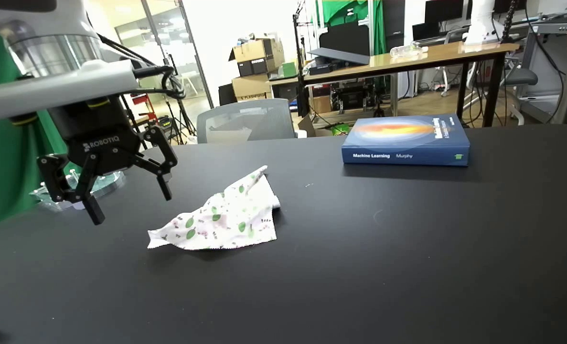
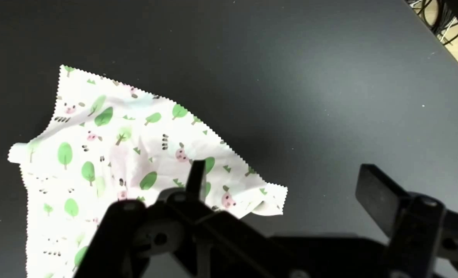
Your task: Spread the cloth
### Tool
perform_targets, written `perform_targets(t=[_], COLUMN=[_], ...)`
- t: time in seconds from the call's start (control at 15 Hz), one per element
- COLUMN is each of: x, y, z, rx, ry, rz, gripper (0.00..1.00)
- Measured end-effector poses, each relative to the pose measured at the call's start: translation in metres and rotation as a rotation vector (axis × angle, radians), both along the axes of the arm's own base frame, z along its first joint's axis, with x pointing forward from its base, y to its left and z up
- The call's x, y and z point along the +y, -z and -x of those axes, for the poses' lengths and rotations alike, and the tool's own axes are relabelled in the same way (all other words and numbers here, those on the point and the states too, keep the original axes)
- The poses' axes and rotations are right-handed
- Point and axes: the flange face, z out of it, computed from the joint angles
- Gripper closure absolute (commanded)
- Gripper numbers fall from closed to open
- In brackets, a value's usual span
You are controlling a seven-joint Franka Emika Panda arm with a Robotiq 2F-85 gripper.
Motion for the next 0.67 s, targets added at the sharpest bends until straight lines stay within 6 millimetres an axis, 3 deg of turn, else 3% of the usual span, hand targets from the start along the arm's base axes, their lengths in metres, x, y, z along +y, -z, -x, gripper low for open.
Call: perform_targets(t=[0.27,0.67], x=[-0.012,-0.079], y=[0.003,0.027], z=[-0.002,-0.004], rx=[0.004,0.063], ry=[0.001,0.121], rz=[0.025,0.057], gripper=[0.00,0.00])
